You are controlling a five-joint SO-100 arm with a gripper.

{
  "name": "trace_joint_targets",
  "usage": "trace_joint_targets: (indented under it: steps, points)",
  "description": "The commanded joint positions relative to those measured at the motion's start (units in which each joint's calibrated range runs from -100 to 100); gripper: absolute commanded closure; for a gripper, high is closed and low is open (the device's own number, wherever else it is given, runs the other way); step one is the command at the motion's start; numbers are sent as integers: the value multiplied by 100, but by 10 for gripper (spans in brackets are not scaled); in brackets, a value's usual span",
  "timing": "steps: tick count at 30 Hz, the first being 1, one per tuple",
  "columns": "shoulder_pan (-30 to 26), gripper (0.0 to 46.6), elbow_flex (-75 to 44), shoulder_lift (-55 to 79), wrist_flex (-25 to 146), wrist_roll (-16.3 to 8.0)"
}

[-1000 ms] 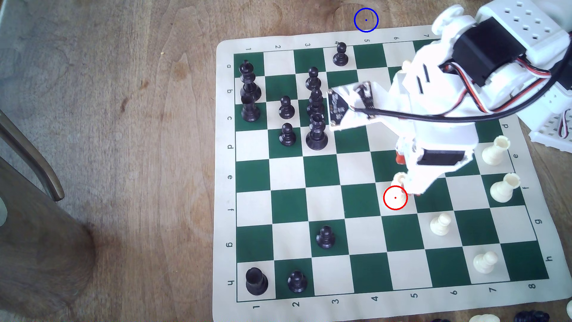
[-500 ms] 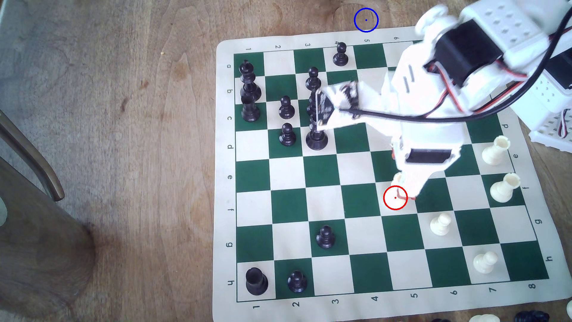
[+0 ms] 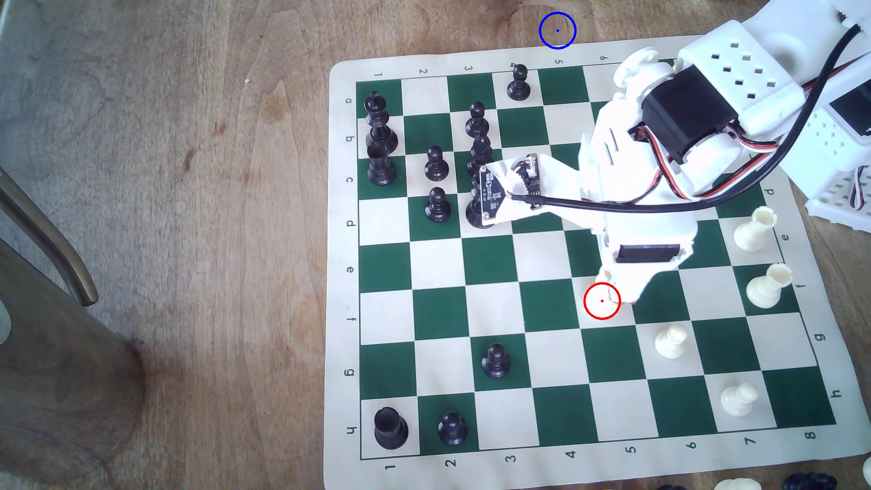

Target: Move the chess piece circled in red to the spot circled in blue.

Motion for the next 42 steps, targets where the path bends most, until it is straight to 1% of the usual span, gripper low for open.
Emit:
trace_joint_targets:
  steps: [1, 6, 12, 17, 23, 26, 30, 38, 40, 41, 42]
  points:
    - [-83, 304, -28, -130, -105, -73]
    - [-51, 308, 26, 40, -244, -63]
    - [-59, 334, 26, -36, -277, -78]
    - [-51, 344, 35, -36, -310, -83]
    - [-59, 345, 35, -20, -457, -117]
    - [-75, 355, 35, -3, -473, -117]
    - [-83, 345, 35, 6, -408, -112]
    - [-98, 350, 44, -3, -310, -98]
    - [-106, 361, 44, -3, -310, -88]
    - [-114, 378, 44, -3, -301, -83]
    - [-122, 434, 44, -3, -310, -88]
